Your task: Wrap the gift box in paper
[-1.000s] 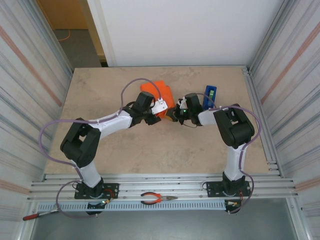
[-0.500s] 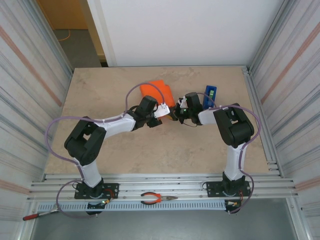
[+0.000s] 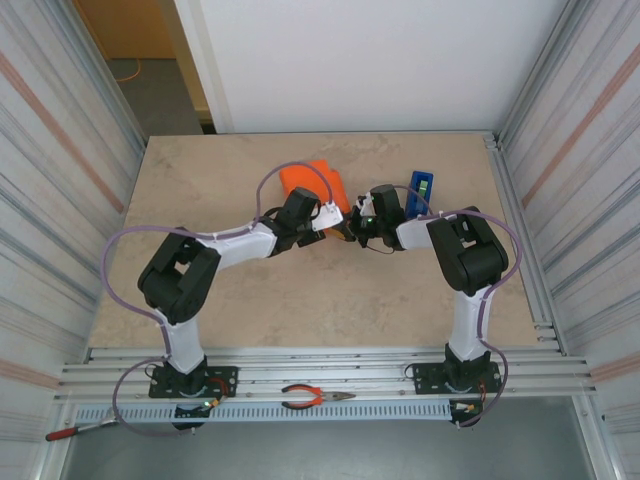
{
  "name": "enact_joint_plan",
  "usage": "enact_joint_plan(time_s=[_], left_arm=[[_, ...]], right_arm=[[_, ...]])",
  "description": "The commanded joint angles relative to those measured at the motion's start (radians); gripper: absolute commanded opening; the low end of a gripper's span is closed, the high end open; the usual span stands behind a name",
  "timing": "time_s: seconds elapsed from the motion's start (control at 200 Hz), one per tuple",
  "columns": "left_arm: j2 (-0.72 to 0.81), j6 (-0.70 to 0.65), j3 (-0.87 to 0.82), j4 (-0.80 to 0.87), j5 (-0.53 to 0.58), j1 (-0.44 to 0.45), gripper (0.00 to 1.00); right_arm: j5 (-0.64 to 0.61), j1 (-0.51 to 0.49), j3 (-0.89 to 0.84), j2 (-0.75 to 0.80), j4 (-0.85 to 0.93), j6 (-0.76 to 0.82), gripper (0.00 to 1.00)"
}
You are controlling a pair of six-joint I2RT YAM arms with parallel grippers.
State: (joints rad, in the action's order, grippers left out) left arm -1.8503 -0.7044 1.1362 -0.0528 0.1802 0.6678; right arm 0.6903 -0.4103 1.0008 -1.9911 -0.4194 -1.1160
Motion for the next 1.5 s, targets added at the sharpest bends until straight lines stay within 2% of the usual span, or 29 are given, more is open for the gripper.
enact_joint_plan(time_s=[0.0, 0.105, 0.331, 0.416, 0.581, 0.661, 0.797, 0.917, 1.178, 1.498], left_arm=[[-0.021, -0.002, 0.027, 0.025, 0.004, 0.0, 0.57], [-0.026, 0.001, 0.027, 0.031, 0.005, 0.0, 0.53], [-0.033, 0.01, 0.024, 0.047, 0.0, -0.002, 0.5], [-0.032, 0.014, 0.022, 0.05, -0.002, -0.005, 0.5], [-0.029, 0.025, 0.017, 0.05, -0.009, -0.007, 0.49], [-0.031, 0.028, 0.016, 0.05, -0.01, -0.007, 0.49], [-0.029, 0.031, 0.012, 0.051, -0.012, -0.008, 0.48], [-0.029, 0.032, 0.009, 0.053, -0.013, -0.01, 0.48], [-0.023, 0.038, 0.001, 0.056, -0.015, -0.011, 0.47], [-0.024, 0.039, -0.004, 0.057, -0.014, -0.011, 0.46]], right_arm=[[0.025, 0.007, 0.012, 0.0, -0.018, -0.011, 0.0], [0.024, 0.01, 0.009, 0.008, -0.018, -0.011, 0.0], [0.037, 0.038, -0.027, 0.066, -0.016, -0.009, 0.0], [0.043, 0.085, -0.068, 0.12, 0.02, 0.01, 0.0], [0.063, 0.239, -0.138, 0.255, 0.107, 0.063, 0.0], [0.065, 0.317, -0.134, 0.318, 0.175, 0.105, 0.12], [0.028, 0.442, -0.091, 0.383, 0.296, 0.186, 0.38], [-0.009, 0.514, -0.055, 0.366, 0.329, 0.223, 0.46], [-0.008, 0.565, -0.015, 0.238, 0.273, 0.245, 0.45], [-0.017, 0.577, 0.014, 0.178, 0.271, 0.282, 0.42]])
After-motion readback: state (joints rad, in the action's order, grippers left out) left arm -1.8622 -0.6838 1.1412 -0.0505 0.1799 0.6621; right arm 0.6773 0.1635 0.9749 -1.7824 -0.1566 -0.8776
